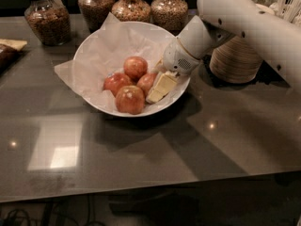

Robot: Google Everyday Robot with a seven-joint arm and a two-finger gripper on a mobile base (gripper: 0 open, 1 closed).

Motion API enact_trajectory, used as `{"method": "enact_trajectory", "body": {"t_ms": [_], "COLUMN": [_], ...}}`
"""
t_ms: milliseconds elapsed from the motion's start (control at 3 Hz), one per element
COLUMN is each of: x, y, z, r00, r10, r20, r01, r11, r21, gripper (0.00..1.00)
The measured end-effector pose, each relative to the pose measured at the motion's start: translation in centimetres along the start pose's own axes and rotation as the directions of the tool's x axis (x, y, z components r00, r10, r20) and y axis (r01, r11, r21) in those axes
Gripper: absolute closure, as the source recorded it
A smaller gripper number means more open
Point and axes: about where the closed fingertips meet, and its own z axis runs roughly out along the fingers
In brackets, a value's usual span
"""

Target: Pick apple from white bowl

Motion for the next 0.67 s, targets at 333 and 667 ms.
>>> {"method": "enact_trajectory", "body": {"t_ms": [333,667], "x": [0.00,-0.02], "y": [0.00,0.01], "z": [0.01,0.00], "r00": [1.000,1.000], "r10": [0.000,0.000], "r20": [0.000,0.000], "r01": [0.000,0.000], "r11": [1.0000,1.0000], "r21": [0.000,0.000], "gripper": [0.86,1.00]}}
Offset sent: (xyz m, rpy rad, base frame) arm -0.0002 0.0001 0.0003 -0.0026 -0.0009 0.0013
